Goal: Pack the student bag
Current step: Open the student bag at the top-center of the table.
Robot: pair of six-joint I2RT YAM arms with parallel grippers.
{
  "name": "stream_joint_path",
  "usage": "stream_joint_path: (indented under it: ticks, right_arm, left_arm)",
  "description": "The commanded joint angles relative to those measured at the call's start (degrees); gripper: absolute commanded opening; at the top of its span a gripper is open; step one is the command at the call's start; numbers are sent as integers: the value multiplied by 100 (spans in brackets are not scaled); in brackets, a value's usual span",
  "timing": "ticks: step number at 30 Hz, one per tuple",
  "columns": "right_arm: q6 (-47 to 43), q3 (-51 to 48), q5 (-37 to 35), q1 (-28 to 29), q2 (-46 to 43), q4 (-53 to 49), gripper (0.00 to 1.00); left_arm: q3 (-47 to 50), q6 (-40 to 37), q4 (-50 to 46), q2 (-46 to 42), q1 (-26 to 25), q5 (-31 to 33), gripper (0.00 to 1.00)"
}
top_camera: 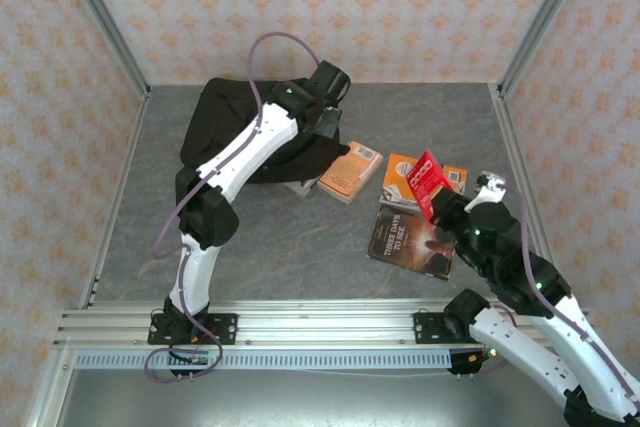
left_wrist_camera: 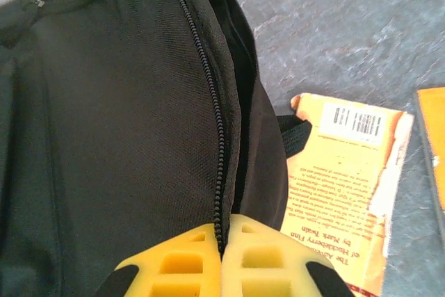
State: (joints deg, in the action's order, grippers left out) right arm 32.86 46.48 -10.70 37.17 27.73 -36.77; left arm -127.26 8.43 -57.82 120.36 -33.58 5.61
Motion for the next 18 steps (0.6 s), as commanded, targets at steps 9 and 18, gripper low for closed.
stream_joint_path:
  ticks: [9, 18]
  right_arm:
    - [-95, 241, 1104, -17, 638, 408, 0]
    - [-86, 357, 1147, -17, 848, 543, 0]
  left_arm:
    - [969, 273, 229, -1574, -17, -517, 0]
    - [2211, 634, 1105, -2570, -96, -905, 0]
